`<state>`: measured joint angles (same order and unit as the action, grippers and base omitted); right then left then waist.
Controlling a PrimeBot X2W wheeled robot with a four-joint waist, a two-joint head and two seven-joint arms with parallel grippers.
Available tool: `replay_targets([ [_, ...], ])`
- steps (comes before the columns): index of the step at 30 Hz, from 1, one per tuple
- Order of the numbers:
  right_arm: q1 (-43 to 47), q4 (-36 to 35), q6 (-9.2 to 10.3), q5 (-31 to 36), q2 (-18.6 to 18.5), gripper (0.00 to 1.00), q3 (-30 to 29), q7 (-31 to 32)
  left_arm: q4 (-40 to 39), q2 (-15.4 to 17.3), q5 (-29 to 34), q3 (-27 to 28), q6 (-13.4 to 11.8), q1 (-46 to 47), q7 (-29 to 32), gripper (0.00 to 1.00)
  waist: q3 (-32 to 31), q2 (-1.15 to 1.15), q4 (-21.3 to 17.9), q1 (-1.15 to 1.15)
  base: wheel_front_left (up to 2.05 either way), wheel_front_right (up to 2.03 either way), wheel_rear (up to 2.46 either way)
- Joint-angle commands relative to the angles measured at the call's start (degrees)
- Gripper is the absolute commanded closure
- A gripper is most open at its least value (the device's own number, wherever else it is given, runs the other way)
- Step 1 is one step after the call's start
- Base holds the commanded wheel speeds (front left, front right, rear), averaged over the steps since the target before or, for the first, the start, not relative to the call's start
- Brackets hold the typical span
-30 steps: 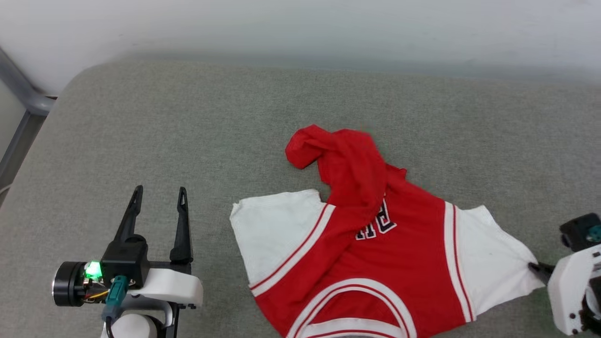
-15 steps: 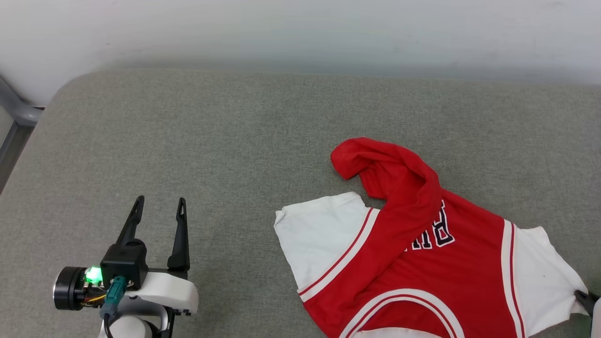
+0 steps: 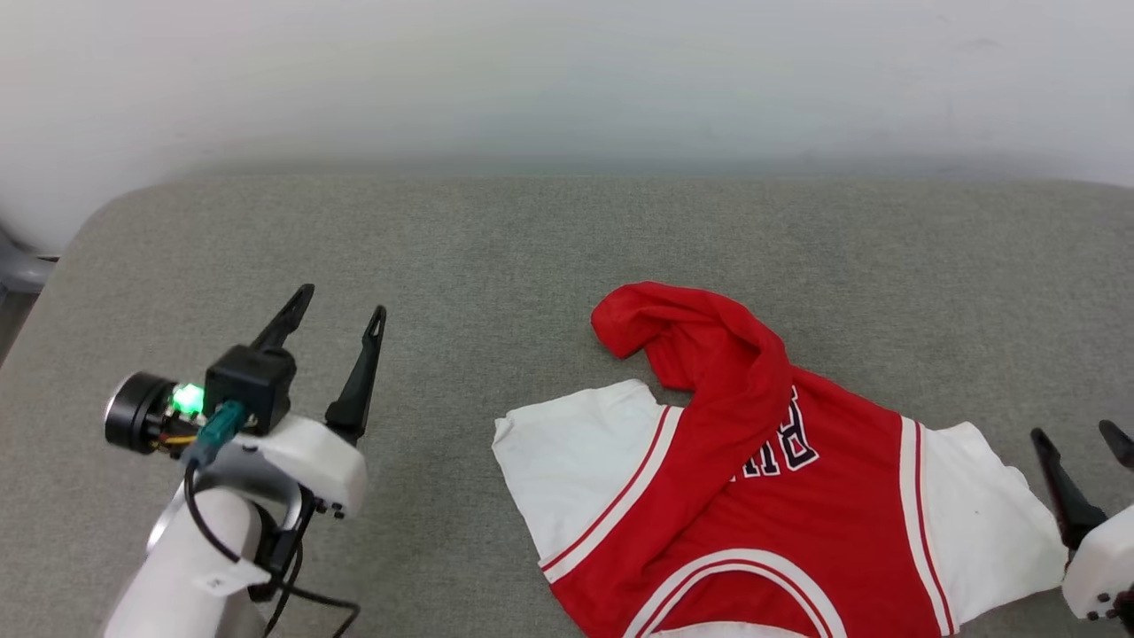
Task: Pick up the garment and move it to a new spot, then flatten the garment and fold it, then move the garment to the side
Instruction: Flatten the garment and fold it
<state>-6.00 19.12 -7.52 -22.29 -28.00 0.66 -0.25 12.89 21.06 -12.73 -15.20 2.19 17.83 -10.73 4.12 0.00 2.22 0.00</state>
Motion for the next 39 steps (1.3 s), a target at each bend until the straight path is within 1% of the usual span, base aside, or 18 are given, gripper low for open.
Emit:
replay_targets([
  [1, 1.3, -2.4, 0.06, 1.4, 1.6, 0.0, -0.8, -0.1, 0.5, 0.6, -0.4, -1.0, 1.5, 2.4, 2.4, 0.0, 0.0, 0.0, -0.7, 0.0, 0.0, 0.0, 0.0],
  [5, 3.7, -7.9, 0.06, 4.3, 4.8, 0.0, -2.2, 1.6, 1.4, 1.5, -2.7, -3.8, 4.0, 7.4, 10.3, 0.0, 0.6, 0.0, -1.8, 0.0, 0.0, 0.0, 0.0],
  [6, 3.7, -7.9, 0.06, 4.3, 4.8, 0.0, -2.2, 1.6, 1.4, 1.5, -2.7, -3.8, 4.0, 7.4, 10.3, 0.0, 0.6, 0.0, -1.8, 0.0, 0.0, 0.0, 0.0],
  [8, 4.6, -10.1, 0.06, 5.3, 6.0, 0.0, -2.6, 2.4, 2.0, 2.0, -4.1, -5.7, 4.7, 9.8, 15.1, 0.0, 0.9, 0.0, -2.3, 0.0, 0.0, 0.0, 0.0],
  [9, 5.5, -11.8, 0.06, 6.0, 7.0, 0.0, -2.9, 3.2, 2.8, 2.4, -6.3, -7.9, 5.0, 11.9, 20.4, 0.0, 1.2, 0.0, -2.8, 0.0, 0.0, 0.0, 0.0],
  [10, 5.5, -11.8, 0.06, 6.0, 7.0, 0.0, -2.9, 3.2, 2.8, 2.4, -6.3, -7.9, 5.0, 11.9, 20.4, 0.0, 1.2, 0.0, -2.8, 0.0, 0.0, 0.0, 0.0],
  [11, 6.4, -14.2, 0.06, 6.9, 8.3, 0.0, -3.2, 4.8, 3.5, 3.8, -11.4, -13.8, 5.2, 15.6, 30.7, 0.0, 2.0, 0.0, -3.9, 0.0, 0.0, 0.0, 0.0],
  [13, 6.7, -14.9, 0.06, 7.2, 8.6, 0.0, -3.2, 5.3, 3.7, 4.8, -15.0, -17.2, 5.2, 17.2, 35.4, 0.0, 2.5, 0.0, -4.4, 0.0, 0.0, 0.0, 0.0],
  [14, 6.7, -14.9, 0.06, 7.2, 8.6, 0.0, -3.2, 5.3, 3.7, 4.8, -15.0, -17.2, 5.2, 17.2, 35.4, 0.0, 2.5, 0.0, -4.4, 0.0, 0.0, 0.0, 0.0],
  [16, 6.6, -15.6, 0.06, 7.6, 9.2, 0.0, -2.9, 5.8, 4.3, 6.6, -19.6, -22.4, 5.2, 19.9, 41.1, 0.0, 3.5, 0.0, -5.2, 0.0, 0.0, 0.0, 0.0],
  [17, 6.4, -15.8, 0.06, 7.6, 9.2, 0.0, -2.8, 6.0, 4.4, 7.2, -20.6, -24.1, 5.2, 20.8, 42.4, 0.0, 3.9, 0.0, -5.5, 0.0, 0.0, 0.0, 0.0],
  [25, 4.5, -15.9, 0.06, 7.6, 9.8, 0.0, -1.9, 6.5, 7.3, 9.6, -25.7, -34.2, 5.2, 25.3, 47.1, 0.0, 7.0, 0.0, -7.2, 0.0, 0.0, 0.0, 0.0],
  [32, 2.7, -14.8, 0.06, 7.7, 10.4, 0.0, -1.0, 5.8, 12.4, 10.3, -28.7, -42.1, 5.2, 27.6, 48.0, 0.0, 10.0, 0.0, -8.3, 0.0, 0.0, 0.0, 0.0],
  [33, 2.1, -14.0, 0.06, 7.5, 10.4, 0.0, -0.7, 5.5, 15.0, 10.1, -29.7, -45.2, 5.1, 27.4, 47.3, 0.0, 10.7, 0.0, -8.5, 0.0, 0.0, 0.0, 0.0],
  [35, 1.7, -13.6, 0.06, 7.4, 10.4, 0.0, -0.4, 5.3, 16.4, 9.9, -30.2, -47.4, 5.1, 27.1, 46.9, 0.0, 10.9, 0.0, -8.5, 0.0, 0.0, 0.0, 0.0],
  [36, 1.5, -13.4, 0.06, 7.3, 10.4, 0.0, -0.4, 5.2, 17.0, 9.9, -30.6, -48.3, 5.1, 27.0, 46.3, 0.64, 10.9, 0.0, -8.5, 0.0, 0.0, 0.0, 0.0],
  [37, 1.4, -13.1, 0.06, 7.2, 10.3, 0.0, -0.3, 5.1, 17.5, 9.8, -31.1, -49.0, 5.1, 26.9, 46.1, 1.0, 10.8, 0.0, -8.5, 0.0, 0.0, 0.0, 0.0],
  [39, 1.4, -12.8, 0.06, 7.1, 10.0, 0.0, -0.2, 5.0, 17.9, 9.9, -32.2, -50.1, 5.1, 26.8, 44.8, 1.0, 10.2, 0.0, -8.4, 0.0, 0.0, 0.0, 0.0],
])
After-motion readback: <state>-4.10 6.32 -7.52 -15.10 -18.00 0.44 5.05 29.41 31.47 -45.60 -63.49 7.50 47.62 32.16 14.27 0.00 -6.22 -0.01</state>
